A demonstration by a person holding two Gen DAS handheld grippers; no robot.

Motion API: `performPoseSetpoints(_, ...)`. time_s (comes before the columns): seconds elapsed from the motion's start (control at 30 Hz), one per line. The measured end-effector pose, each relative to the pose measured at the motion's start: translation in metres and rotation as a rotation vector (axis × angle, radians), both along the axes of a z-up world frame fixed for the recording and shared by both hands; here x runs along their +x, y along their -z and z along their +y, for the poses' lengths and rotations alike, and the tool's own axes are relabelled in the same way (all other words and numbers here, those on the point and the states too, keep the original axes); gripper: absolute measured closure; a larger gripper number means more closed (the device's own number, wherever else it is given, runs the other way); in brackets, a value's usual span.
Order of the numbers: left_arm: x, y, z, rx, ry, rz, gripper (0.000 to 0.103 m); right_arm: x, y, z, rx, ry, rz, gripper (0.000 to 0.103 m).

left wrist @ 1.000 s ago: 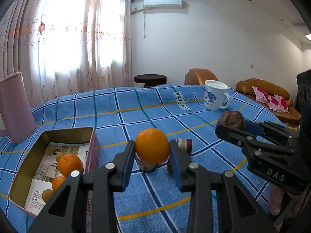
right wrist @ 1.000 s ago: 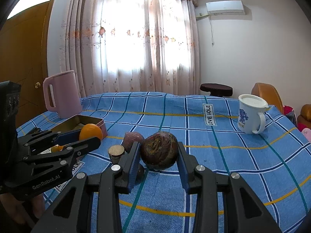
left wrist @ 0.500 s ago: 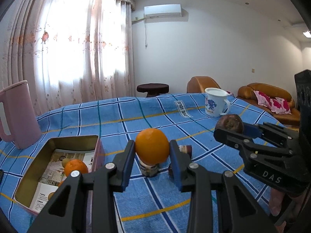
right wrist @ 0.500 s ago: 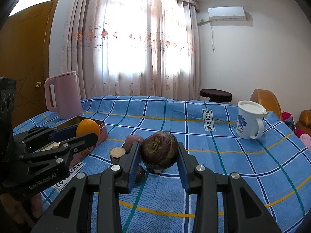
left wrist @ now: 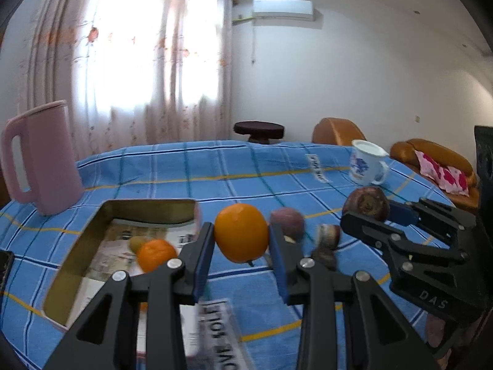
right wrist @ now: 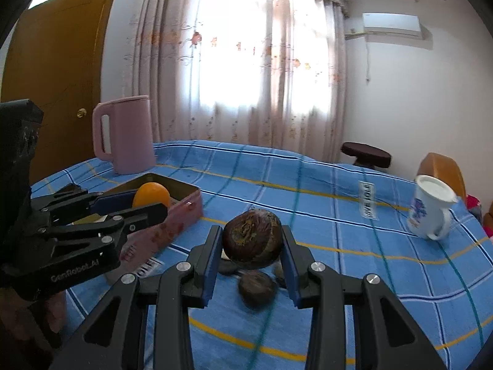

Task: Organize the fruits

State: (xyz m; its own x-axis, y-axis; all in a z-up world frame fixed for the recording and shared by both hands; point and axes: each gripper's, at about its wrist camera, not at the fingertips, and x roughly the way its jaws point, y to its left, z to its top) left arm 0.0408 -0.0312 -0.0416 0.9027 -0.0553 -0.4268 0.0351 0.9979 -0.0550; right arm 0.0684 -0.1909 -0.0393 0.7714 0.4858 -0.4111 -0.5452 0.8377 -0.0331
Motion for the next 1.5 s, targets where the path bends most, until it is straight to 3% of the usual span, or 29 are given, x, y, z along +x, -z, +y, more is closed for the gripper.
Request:
performPoseSetpoints(0.67,0.014,0.003,0.099,0.002,-0.177,0.088,0.066,0.021,-0.013,0.102,-0.059,-0.203,0.036,0.065)
performPoseSetpoints(1.07,0.03,0.017,0.122,-0.024,-0.173,0.163,0.066,0.03,0.006,0.147,-0.122,-0.262,0.094,0.065)
performPoseSetpoints(1.5,0.035,0.026,0.131,-0.036,-0.174,0.197,0.066,0.028,0.02,0.164,-0.165,-0.293,0.131,0.064)
